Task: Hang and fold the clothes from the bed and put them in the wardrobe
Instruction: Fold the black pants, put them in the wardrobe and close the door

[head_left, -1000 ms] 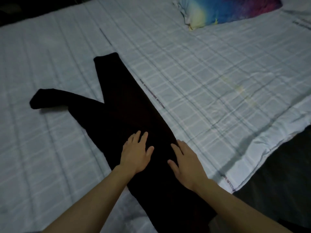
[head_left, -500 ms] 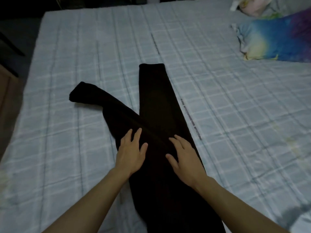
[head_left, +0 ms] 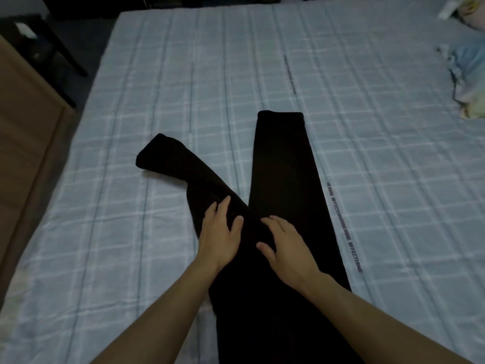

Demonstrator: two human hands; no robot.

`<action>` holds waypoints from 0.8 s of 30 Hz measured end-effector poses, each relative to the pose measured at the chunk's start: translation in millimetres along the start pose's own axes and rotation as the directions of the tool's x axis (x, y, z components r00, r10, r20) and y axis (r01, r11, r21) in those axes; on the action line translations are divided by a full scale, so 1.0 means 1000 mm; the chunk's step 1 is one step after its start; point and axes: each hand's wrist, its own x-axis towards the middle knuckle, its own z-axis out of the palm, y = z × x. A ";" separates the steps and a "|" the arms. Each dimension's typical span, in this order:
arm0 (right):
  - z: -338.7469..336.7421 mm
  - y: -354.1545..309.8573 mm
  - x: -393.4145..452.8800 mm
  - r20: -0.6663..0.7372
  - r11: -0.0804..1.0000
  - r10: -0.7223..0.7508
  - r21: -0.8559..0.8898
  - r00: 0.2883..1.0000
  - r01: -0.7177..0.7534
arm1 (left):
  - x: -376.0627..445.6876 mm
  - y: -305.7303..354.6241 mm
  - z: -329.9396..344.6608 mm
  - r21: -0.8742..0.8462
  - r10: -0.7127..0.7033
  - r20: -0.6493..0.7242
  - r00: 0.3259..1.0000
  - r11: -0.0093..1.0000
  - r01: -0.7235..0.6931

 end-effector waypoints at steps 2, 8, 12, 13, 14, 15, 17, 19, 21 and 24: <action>0.003 -0.002 0.021 0.012 1.000 -0.007 0.017 1.000 0.006 | 0.017 0.001 -0.002 -0.053 -0.040 -0.022 0.999 0.998 0.039; 0.016 -0.014 0.087 0.048 0.998 -0.054 -0.031 0.997 0.056 | 0.050 -0.012 -0.008 -0.036 -0.114 -0.066 0.991 0.993 0.111; 0.026 -0.022 0.118 0.065 0.993 -0.011 -0.114 0.998 0.019 | 0.057 -0.024 -0.007 0.034 -0.085 -0.061 0.994 0.996 0.087; 0.029 -0.023 0.123 0.050 0.991 -0.004 -0.133 0.999 0.011 | 0.058 -0.026 -0.007 0.039 -0.079 -0.062 0.995 0.996 0.081; 0.031 -0.023 0.127 0.028 0.991 -0.002 -0.136 1.000 0.005 | 0.059 -0.029 -0.006 0.038 -0.070 -0.067 0.995 0.997 0.072; 0.033 -0.024 0.130 0.002 0.993 0.004 -0.115 1.000 -0.003 | 0.060 -0.031 -0.006 0.035 -0.058 -0.076 0.995 0.998 0.060; 0.033 -0.023 0.135 -0.048 0.999 0.032 -0.007 0.998 -0.032 | 0.060 -0.034 -0.006 0.030 -0.030 -0.108 0.994 0.999 0.033; 0.030 -0.022 0.136 -0.106 0.991 0.059 0.123 0.993 -0.046 | 0.061 -0.034 -0.008 0.061 0.004 -0.148 0.989 0.998 0.005; 0.022 -0.022 0.134 -0.188 0.977 0.060 0.214 0.980 -0.018 | 0.063 -0.032 -0.012 0.136 0.042 -0.175 0.984 0.991 -0.018; 0.005 -0.020 0.127 -0.285 0.931 0.089 0.365 0.954 0.022 | 0.071 -0.020 -0.015 0.237 0.079 -0.158 0.984 0.971 -0.040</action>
